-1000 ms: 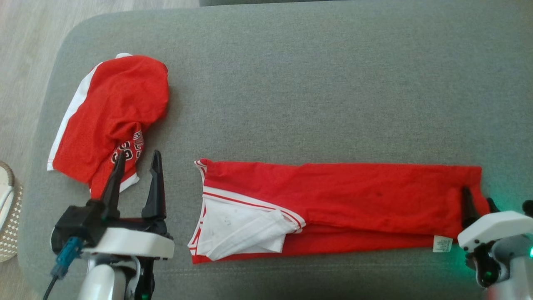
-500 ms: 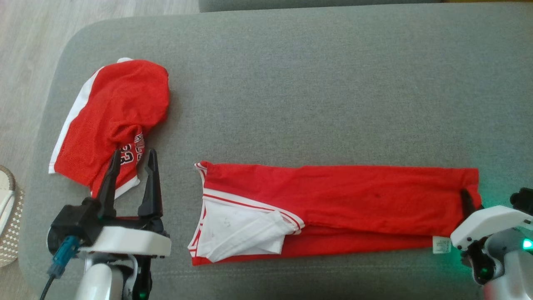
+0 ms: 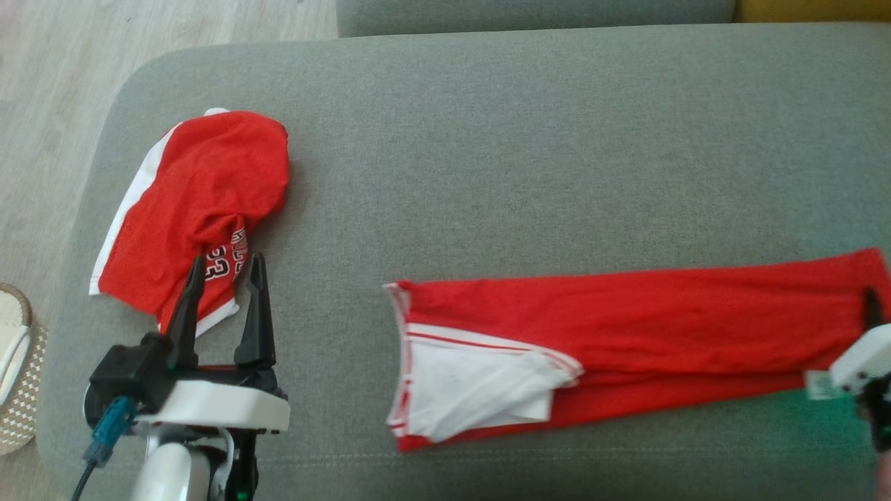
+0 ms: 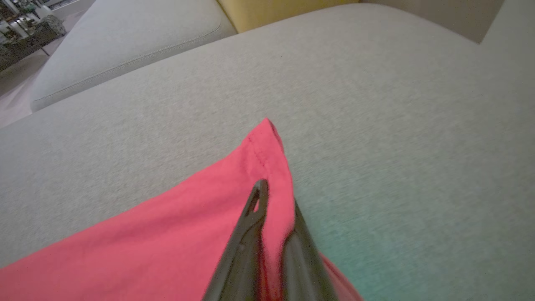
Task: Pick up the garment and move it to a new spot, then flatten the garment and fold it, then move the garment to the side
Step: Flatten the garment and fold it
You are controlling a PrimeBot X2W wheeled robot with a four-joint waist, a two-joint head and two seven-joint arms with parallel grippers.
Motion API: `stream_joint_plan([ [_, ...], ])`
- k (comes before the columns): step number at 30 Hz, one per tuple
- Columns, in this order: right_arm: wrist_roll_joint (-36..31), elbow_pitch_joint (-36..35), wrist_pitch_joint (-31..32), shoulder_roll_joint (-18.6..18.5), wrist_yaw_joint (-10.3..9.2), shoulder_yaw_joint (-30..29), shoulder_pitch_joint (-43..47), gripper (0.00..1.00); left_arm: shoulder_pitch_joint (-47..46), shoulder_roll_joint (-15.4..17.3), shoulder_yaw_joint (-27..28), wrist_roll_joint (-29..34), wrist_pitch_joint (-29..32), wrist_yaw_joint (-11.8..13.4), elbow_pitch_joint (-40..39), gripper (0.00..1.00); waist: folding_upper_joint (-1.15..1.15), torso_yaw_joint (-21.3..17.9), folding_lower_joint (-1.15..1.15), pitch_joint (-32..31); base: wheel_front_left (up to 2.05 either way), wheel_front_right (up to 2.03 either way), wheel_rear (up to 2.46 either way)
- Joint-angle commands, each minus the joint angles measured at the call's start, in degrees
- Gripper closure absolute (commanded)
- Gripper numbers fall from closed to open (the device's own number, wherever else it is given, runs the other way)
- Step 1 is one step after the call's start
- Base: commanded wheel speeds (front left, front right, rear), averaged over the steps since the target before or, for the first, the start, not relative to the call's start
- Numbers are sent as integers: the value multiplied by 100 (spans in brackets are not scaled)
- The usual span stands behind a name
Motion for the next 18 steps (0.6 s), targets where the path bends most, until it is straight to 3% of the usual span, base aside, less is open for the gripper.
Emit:
stream_joint_plan([
  [1, -143, -262, 35, -181, -2, -21, -342, 100, -154, 17, 143, -27, -35, 44, -211, 0, 0, 4, 0, -1, 0, 0, 0],
  [8, -644, -356, 207, -139, -2, -410, -616, 100, -151, 17, 135, -62, -35, 75, -225, 0, 0, -7, 0, 12, 0, 0, 0],
  [18, -518, -609, 660, 172, -2, 25, -552, 100, -149, 17, 68, -157, -35, 159, -195, 0, 0, -37, 0, -141, 0, 0, 0],
])
